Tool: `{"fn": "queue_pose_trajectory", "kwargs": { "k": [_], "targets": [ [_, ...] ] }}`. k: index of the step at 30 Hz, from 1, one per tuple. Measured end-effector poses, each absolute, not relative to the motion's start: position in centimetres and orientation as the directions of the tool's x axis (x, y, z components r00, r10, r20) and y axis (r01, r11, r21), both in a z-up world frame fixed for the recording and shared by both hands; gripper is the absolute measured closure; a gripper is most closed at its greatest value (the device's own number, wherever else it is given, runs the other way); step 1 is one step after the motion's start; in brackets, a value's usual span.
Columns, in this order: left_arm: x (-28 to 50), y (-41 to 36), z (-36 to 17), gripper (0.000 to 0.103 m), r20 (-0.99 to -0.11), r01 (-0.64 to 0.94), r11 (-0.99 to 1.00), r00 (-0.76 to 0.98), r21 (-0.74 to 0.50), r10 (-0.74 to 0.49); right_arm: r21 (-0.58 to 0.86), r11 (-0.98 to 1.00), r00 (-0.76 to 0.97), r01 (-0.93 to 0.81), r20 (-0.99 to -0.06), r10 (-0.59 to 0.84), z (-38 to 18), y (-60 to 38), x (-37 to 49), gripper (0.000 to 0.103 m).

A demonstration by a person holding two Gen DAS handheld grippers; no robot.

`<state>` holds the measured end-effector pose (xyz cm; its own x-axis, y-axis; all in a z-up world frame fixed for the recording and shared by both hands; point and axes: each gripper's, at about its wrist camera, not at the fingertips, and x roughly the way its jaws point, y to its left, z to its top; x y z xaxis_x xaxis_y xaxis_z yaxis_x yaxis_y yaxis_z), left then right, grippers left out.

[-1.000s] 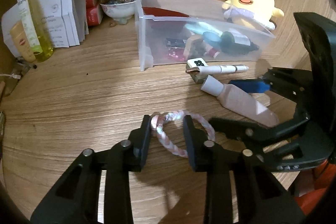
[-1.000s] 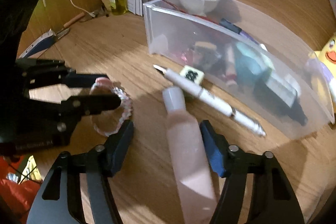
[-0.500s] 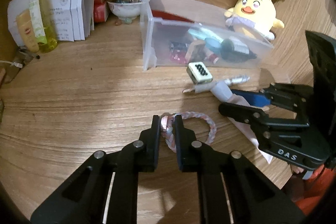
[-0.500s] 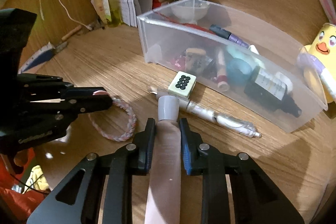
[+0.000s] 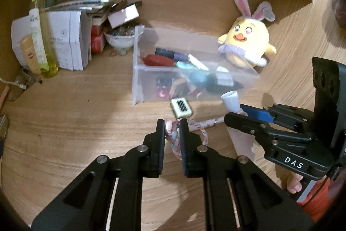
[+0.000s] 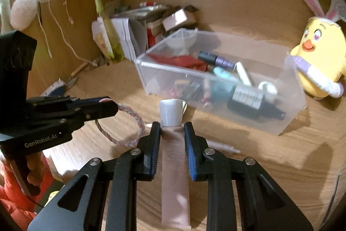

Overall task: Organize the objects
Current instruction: 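Carry the pink cord and beige tube into the clear box and open both tools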

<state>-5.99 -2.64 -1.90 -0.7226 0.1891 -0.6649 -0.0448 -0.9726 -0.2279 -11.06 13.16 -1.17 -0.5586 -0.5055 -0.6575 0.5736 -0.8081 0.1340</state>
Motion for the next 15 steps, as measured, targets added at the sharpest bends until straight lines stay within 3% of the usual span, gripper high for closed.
{"fn": "queue_pose_trajectory", "kwargs": {
  "k": [15],
  "targets": [
    [-8.2,-1.6,1.7,0.091,-0.595,-0.068,-0.969,-0.778,-0.239,0.201,0.162,-0.812,-0.628,0.561,-0.555,-0.545,2.6,14.6,-12.4,0.084]
  ]
}}
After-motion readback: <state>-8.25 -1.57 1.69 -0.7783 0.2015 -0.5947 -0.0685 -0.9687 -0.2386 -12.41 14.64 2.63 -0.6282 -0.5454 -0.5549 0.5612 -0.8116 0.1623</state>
